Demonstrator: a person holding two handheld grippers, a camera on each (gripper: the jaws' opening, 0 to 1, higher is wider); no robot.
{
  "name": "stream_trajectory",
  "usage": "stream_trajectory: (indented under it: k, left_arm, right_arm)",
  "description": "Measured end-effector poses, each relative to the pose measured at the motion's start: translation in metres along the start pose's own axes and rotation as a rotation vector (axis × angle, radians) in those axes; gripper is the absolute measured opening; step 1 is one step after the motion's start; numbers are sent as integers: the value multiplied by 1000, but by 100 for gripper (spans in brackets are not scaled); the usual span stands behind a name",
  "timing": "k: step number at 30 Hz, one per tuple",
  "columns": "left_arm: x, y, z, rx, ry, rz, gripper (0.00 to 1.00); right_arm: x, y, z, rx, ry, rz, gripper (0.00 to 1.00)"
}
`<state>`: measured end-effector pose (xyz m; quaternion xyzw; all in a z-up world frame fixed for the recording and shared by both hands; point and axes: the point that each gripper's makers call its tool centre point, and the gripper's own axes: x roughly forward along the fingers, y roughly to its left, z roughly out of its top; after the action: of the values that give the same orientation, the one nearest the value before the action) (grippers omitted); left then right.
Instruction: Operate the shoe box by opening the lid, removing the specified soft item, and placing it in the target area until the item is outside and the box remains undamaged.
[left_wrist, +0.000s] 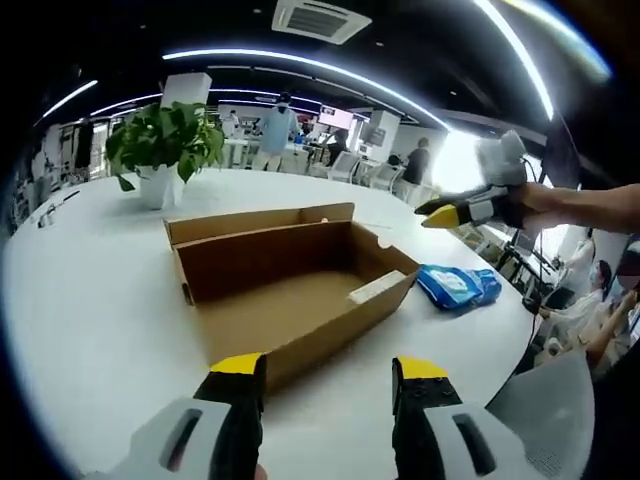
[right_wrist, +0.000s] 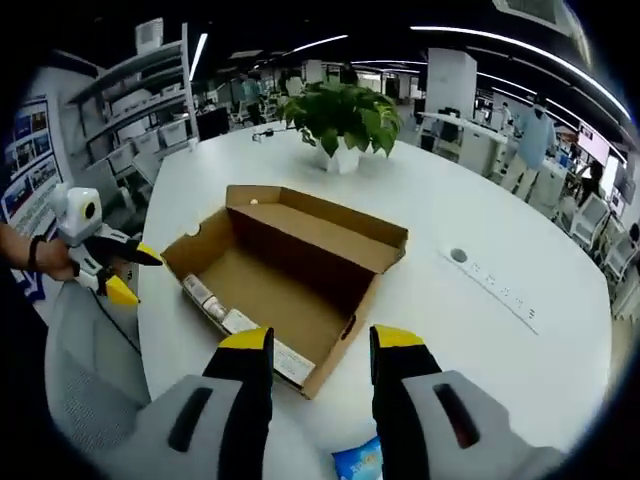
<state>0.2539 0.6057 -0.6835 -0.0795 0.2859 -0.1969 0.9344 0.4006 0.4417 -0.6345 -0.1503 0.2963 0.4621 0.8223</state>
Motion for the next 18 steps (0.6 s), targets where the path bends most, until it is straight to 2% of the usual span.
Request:
stream_trajectory:
  k: [9, 18]
  left_arm:
    - [-1, 3, 1, -10, -7, 11, 51]
    - [-2, 6, 1, -22, -16, 23, 51]
  right_arm:
    - [22, 19, 14, -28, 1, 52, 36]
    - [37, 32, 14, -53, 19, 93, 35]
